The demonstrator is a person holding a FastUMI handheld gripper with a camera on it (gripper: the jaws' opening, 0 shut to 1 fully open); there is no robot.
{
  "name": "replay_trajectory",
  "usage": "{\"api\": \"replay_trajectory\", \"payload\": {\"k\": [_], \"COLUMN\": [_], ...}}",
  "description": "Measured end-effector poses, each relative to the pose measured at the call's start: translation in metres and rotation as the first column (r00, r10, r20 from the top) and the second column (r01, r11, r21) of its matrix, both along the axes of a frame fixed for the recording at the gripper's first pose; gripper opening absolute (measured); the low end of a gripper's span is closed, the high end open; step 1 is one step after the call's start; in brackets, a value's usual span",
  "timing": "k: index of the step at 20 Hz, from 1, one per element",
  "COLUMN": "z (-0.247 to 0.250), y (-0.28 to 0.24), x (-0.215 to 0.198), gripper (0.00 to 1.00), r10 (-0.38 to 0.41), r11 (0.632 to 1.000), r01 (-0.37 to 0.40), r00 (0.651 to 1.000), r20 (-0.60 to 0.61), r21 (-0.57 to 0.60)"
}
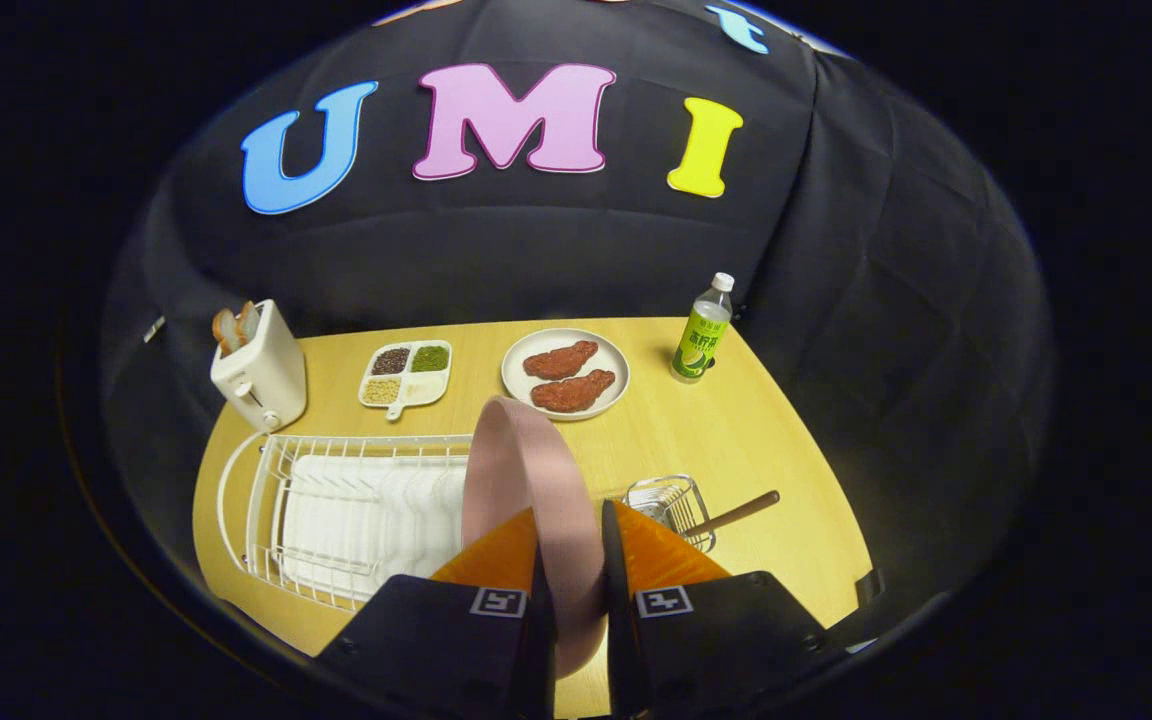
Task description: Take the plate from the dish rack, then take the spoon from the basket and place it into the plate.
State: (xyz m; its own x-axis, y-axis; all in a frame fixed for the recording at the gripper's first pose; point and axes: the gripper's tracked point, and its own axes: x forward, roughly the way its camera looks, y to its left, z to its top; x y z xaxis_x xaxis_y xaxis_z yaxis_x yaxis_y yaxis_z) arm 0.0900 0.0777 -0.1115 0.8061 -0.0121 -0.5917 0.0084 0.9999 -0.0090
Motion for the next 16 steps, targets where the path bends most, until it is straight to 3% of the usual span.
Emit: {"api": "replay_trajectory", "payload": {"k": [6, 11, 16], "z": [-0.024, -0.05, -0.094], "y": [0.002, 0.015, 0.008], "x": [-0.069, -0.123, -0.147], "gripper": [0.25, 0.25, 0.25], "r10": [0.134, 0.239, 0.332], "r11": [0.976, 0.914, 0.895], "r01": [-0.116, -0.17, -0.241], "r00": [0.987, 0.96, 0.922], "r20": [-0.085, -0.149, -0.198], "r21": [0.182, 0.368, 0.375]}}
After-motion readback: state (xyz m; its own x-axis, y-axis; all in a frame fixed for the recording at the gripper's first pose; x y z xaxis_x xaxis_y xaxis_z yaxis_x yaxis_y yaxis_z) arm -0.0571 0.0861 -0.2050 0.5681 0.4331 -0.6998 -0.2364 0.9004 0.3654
